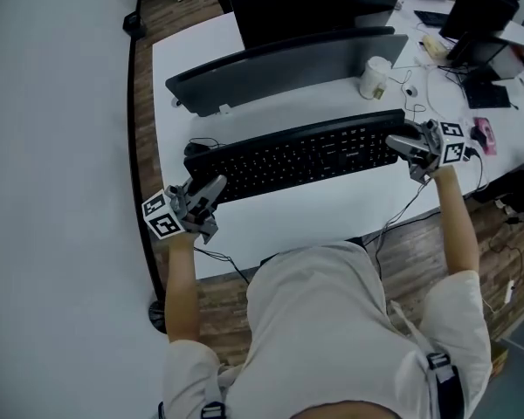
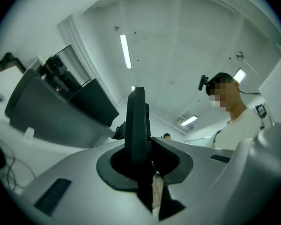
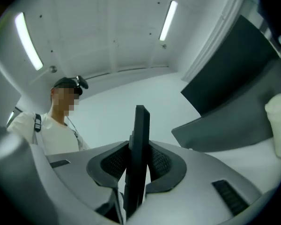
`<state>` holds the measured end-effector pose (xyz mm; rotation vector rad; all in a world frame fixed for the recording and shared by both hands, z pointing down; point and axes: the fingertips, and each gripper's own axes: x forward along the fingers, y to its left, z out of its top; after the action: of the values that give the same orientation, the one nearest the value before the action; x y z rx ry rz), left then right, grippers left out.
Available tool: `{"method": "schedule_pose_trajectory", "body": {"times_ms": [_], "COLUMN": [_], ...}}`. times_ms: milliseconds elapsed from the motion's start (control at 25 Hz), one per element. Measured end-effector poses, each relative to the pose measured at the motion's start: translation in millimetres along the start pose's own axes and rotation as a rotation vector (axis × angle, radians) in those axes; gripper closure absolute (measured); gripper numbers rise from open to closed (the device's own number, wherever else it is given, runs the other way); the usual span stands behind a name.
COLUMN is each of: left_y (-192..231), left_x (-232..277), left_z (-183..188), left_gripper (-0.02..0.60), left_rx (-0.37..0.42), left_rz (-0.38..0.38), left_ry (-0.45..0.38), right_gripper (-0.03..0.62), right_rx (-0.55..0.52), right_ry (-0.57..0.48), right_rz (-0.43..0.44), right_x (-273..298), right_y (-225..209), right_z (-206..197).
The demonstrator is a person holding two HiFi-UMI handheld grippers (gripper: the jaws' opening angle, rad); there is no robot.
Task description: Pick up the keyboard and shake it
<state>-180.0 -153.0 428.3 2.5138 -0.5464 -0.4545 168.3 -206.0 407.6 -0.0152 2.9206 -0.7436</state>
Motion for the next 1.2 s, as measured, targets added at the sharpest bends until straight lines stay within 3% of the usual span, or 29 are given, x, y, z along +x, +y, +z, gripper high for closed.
{"method": "schedule_pose_trajectory", "body": {"times_ms": [160, 280, 520, 680, 840, 1040, 1200], "left_y": [34.1, 48.8, 78.5, 86.7, 86.1, 80.0, 84.4], "left_x": [-10.2, -14.1, -29.7, -35.6, -37.1, -35.6, -36.4], "left_z": [-45.4, -78.6, -138.9, -159.2, -164.4, -157.1, -160.4], "left_gripper": [0.491, 0.489, 0.489, 0.488, 0.484, 0.413, 0.423], "left_rx": [-0.228, -0.382, -0.605, -0.678, -0.706, -0.718, -0.740], "left_rz": [0.077, 0.067, 0.098, 0.136, 0.133, 0.065, 0.085], "left_ry": [0.029, 0.021, 0.009, 0.007, 0.014, -0.023, -0.026], "right_gripper": [0.476, 0.476, 0.477, 0.480, 0.480, 0.480, 0.479], "right_rx": [0.214, 0.357, 0.603, 0.698, 0.753, 0.749, 0.756], "right_ry": [-0.077, -0.118, -0.190, -0.259, -0.292, -0.305, -0.306], "right_rz": [-0.057, -0.107, -0.206, -0.284, -0.305, -0.297, -0.300], "right_x": [-4.9, -8.6, -13.4, -20.5, -25.7, -30.5, -30.0], "right_y": [-34.0, -53.6, -81.4, -95.9, -94.9, -97.0, -97.7], "right_z": [-45.9, -81.1, -139.4, -165.5, -180.0, -184.6, -184.3]}}
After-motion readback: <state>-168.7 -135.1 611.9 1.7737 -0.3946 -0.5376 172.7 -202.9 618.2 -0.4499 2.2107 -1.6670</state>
